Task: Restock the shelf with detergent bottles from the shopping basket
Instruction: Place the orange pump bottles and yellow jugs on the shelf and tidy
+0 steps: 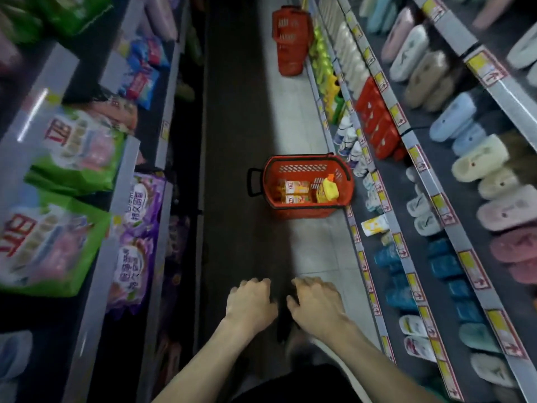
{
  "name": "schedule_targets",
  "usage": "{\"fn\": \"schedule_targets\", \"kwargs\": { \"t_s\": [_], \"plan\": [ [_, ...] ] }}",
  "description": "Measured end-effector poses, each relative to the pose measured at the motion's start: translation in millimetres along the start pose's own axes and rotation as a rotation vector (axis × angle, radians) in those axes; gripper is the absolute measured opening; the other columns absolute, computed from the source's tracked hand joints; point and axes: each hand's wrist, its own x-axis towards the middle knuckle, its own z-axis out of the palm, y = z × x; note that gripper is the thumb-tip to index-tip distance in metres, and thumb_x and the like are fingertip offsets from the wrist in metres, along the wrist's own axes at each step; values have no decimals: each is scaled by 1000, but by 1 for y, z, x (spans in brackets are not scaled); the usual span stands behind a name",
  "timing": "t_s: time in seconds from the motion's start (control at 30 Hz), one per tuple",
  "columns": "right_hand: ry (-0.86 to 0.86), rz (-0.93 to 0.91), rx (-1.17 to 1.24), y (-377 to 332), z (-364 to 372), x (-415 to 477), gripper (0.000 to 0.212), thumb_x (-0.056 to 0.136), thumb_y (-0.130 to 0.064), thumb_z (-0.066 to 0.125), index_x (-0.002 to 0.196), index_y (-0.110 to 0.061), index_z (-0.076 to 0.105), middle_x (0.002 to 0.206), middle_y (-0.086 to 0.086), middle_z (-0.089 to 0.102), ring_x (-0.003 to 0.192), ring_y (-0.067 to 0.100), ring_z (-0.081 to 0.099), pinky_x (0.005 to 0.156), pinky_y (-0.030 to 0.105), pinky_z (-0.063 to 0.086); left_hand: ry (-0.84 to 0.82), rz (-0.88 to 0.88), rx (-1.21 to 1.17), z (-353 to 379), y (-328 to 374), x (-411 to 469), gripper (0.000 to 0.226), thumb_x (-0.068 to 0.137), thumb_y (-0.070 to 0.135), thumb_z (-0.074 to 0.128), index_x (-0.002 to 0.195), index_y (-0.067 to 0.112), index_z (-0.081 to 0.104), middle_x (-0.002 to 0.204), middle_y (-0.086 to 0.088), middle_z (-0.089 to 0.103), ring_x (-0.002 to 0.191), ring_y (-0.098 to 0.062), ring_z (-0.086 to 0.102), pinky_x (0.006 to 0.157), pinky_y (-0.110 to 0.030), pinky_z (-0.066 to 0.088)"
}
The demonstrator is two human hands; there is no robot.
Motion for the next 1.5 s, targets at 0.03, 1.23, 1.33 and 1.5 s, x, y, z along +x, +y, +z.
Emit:
{"fn": "schedule_targets", "kwargs": {
  "t_s": [0.03,1.23,1.33,1.5],
  "plan": [
    [-13,0,-1,11,-8,14,47,104,-47,46,141,-21,57,134,4,65,126,26,59,107,40,46,-7,-11,8,-8,9,15,43,100,38,52,138,19,59,132,-8,64,123,-32,61,104,-44,50],
    [-124,122,-89,196,-208,444,44,102,-40,44,137,-16,56,135,7,65,127,29,58,103,41,43,-119,72,143,-198,106,476,38,99,34,52,131,17,59,129,-7,64,123,-31,59,103,-44,45],
    [-167,108,-96,226,-196,477,42,102,-40,44,136,-17,56,134,7,65,126,28,58,103,41,44,-117,54,134,-189,112,518,37,99,37,53,131,20,60,127,-6,67,120,-31,62,102,-44,46],
    [-268,58,-115,277,-154,537,47,100,-37,49,142,-15,53,140,9,61,130,30,56,106,41,44,-185,18,139,-144,126,593,39,98,32,54,135,18,58,129,-8,65,120,-32,61,101,-43,46]
  ]
}}
